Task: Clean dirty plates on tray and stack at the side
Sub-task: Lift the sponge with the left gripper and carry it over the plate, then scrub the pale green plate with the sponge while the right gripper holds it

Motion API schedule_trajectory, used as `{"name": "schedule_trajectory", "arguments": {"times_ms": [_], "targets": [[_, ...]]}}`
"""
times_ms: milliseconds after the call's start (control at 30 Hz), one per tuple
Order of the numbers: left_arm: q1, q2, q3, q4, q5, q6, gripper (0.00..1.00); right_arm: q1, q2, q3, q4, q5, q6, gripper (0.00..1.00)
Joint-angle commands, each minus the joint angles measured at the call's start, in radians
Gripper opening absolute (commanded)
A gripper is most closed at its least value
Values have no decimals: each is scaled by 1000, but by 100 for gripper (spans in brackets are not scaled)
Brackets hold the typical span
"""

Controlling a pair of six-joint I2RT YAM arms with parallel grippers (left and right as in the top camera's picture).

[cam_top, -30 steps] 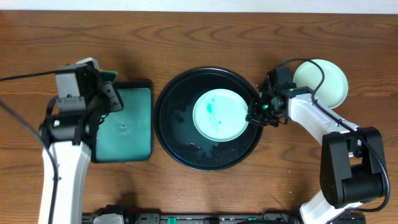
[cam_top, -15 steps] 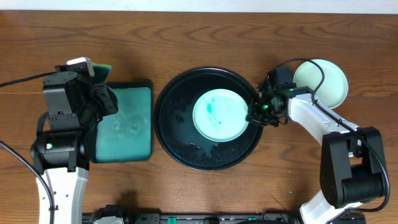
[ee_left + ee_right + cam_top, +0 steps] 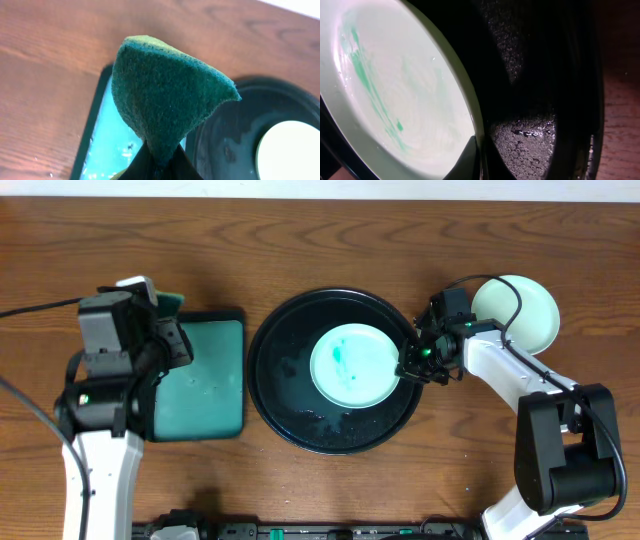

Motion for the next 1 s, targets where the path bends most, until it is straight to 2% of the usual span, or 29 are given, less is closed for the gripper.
{"name": "schedule_trajectory", "arguments": {"times_ms": [0,200,400,667,967], "targets": [[2,69,10,-15,51,-64,7,29,5,-2,2,-6,55,1],[1,151,10,-21,105,-158,7,104,11,-2,4,76,176,1],[-41,179,10,-22,270,-161,7,211,58,-2,68,75,175,1],[-216,224,10,-10,278,-209,7,285,84,-2,115,85,211,1],[-380,462,10,136,274,-295,7,291,84,-2,96,87,210,1]]}}
